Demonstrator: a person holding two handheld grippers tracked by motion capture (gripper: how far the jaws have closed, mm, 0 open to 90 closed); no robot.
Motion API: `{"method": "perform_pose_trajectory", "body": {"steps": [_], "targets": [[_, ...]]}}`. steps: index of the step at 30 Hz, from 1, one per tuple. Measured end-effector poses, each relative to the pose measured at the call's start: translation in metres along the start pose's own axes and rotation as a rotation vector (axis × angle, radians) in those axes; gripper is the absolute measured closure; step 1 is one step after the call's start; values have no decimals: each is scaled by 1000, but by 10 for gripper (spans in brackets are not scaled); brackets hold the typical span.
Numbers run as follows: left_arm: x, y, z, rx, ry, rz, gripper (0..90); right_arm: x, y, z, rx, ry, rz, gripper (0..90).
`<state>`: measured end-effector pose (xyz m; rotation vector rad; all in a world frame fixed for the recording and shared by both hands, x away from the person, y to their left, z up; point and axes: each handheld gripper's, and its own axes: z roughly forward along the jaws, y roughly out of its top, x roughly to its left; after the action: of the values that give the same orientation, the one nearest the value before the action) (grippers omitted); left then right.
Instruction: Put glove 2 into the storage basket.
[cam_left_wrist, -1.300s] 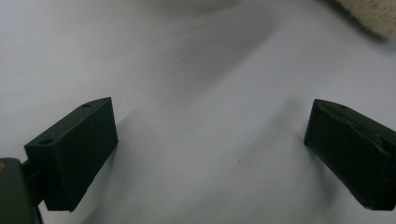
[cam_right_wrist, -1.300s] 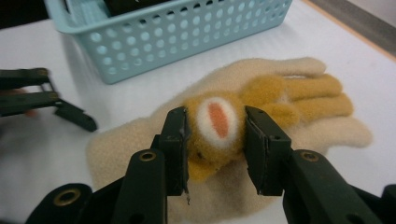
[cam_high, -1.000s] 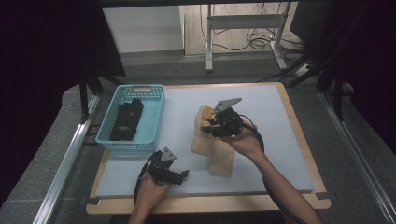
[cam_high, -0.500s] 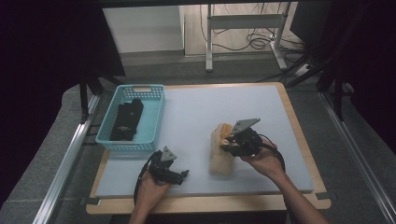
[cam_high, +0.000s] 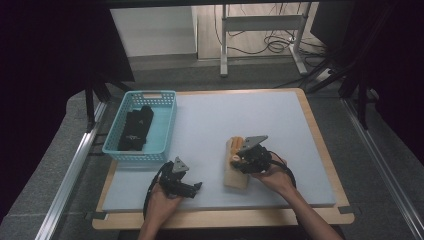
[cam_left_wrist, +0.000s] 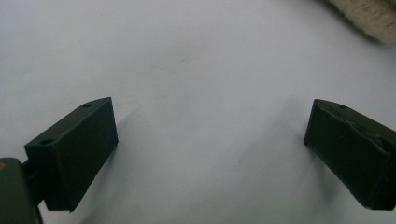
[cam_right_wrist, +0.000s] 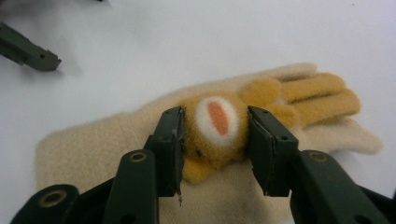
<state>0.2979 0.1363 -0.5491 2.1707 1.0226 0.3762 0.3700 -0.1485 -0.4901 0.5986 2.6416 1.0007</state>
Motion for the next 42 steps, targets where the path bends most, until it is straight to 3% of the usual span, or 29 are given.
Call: {"method": "perform_pose_trajectory", "body": {"steps": [4,9,16,19,26,42], "targets": [[0,0,0,-2,0,-3,32,-3,3,-12,-35,-34,15,469],[0,0,0,-2,1,-2,32,-14,-4,-36,-67,-72,59,473],[0,0,0,0,-1,1,31,-18,-38,-47,-49,-64,118,734],[0,0,0,0,-1,1,31,-13,-51,-43,-32,-31,134,792],[0,0,0,1,-1,2,32,2,-69,-24,-5,22,148,801],[2,0,-1,-1,-2,-14,34,29,-30,19,-22,46,75,763]]}}
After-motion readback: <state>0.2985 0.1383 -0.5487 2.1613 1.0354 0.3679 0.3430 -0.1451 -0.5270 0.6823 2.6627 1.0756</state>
